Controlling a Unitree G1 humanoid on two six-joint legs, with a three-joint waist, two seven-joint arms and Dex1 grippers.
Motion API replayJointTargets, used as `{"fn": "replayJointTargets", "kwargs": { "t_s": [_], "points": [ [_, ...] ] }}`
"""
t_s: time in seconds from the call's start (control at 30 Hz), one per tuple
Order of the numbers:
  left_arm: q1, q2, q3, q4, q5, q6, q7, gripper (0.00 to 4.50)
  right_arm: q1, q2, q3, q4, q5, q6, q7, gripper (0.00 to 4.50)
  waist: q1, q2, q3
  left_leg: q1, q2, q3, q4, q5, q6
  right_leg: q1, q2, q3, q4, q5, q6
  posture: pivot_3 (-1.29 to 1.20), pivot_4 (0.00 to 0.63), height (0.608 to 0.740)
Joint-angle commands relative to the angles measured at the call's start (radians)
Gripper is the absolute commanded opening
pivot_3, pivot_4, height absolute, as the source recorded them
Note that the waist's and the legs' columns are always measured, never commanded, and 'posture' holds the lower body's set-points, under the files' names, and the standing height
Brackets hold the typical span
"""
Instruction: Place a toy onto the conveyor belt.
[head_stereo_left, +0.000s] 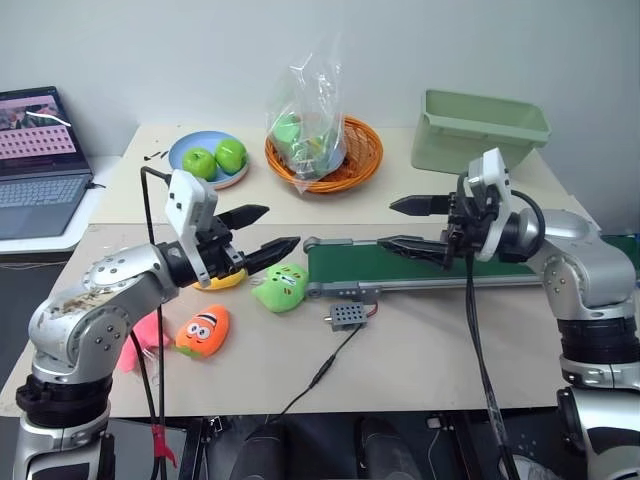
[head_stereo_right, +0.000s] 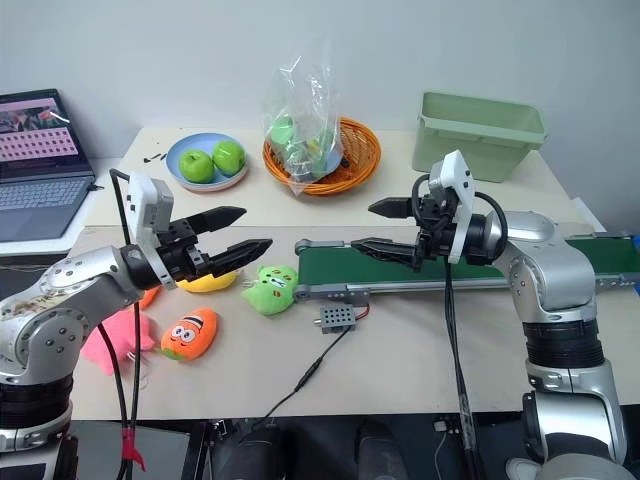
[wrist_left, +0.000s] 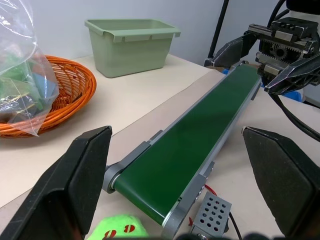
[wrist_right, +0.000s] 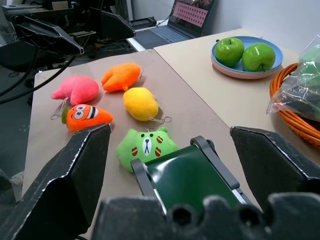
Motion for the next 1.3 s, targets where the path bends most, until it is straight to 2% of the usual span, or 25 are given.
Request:
{"fn": "replayJointTargets", "kwargs": {
  "t_s": [0.03, 0.37, 0.57, 0.8, 0.97, 1.13, 1.3],
  "points": [
    [-0.011, -0.007, 0.026, -0.041, -0.020, 0.003, 0.020, 4.44, -0.012, 0.002, -0.004, -0.041, 0.017, -0.001, 0.004, 4.50, 0.000, 0.000, 0.000, 0.000, 0.000, 0.000, 0.000, 0.000, 0.000, 0.000, 0.000, 0.000, 0.000, 0.000, 0.000, 0.00, 0.150, 0.740],
    [-0.010, 0.006, 0.075, -0.017, -0.029, 0.020, 0.058, 4.44, -0.026, -0.019, 0.045, -0.028, -0.003, -0.017, 0.079, 4.50, -0.001, 0.000, 0.000, 0.000, 0.000, 0.000, 0.000, 0.000, 0.000, 0.001, 0.000, 0.000, 0.000, 0.000, 0.000, 0.00, 0.150, 0.740],
    [0.052, 0.038, 0.142, 0.021, 0.030, 0.011, 0.111, 4.44, -0.051, -0.057, 0.116, -0.001, -0.049, -0.040, 0.173, 4.50, -0.003, 0.000, 0.000, 0.002, 0.000, 0.000, 0.000, 0.000, 0.000, 0.001, 0.000, 0.000, 0.001, 0.000, 0.000, 0.00, 0.150, 0.740],
    [0.141, 0.017, 0.256, 0.055, 0.060, 0.026, 0.217, 4.44, -0.116, -0.073, 0.153, 0.108, -0.110, -0.117, 0.271, 4.50, -0.001, 0.000, 0.000, 0.004, 0.000, 0.000, 0.000, 0.000, 0.000, 0.004, 0.000, 0.000, 0.000, 0.000, 0.000, 0.00, 0.150, 0.740],
    [0.239, -0.014, 0.391, 0.027, 0.047, 0.041, 0.302, 4.44, -0.170, -0.040, 0.179, 0.207, -0.150, -0.176, 0.305, 4.50, -0.003, 0.000, 0.000, 0.006, 0.000, 0.000, 0.000, 0.000, 0.000, 0.005, 0.000, 0.001, 0.000, 0.000, 0.000, 0.00, 0.150, 0.740],
    [0.416, 0.011, 0.554, -0.011, 0.027, 0.015, 0.215, 4.44, -0.214, -0.013, 0.183, 0.263, -0.165, -0.200, 0.333, 4.50, -0.009, 0.000, 0.000, 0.006, 0.000, 0.000, -0.001, 0.000, 0.000, 0.004, 0.000, 0.002, 0.000, 0.000, 0.000, 0.00, 0.150, 0.740],
    [0.574, -0.106, 0.759, 0.052, -0.156, 0.059, 0.223, 4.44, -0.242, 0.008, 0.196, 0.320, -0.190, -0.232, 0.357, 4.50, -0.004, 0.000, 0.000, 0.008, 0.001, 0.000, -0.001, -0.001, -0.001, 0.005, -0.001, 0.002, 0.000, 0.000, 0.000, 0.00, 0.150, 0.740]
  ]
}}
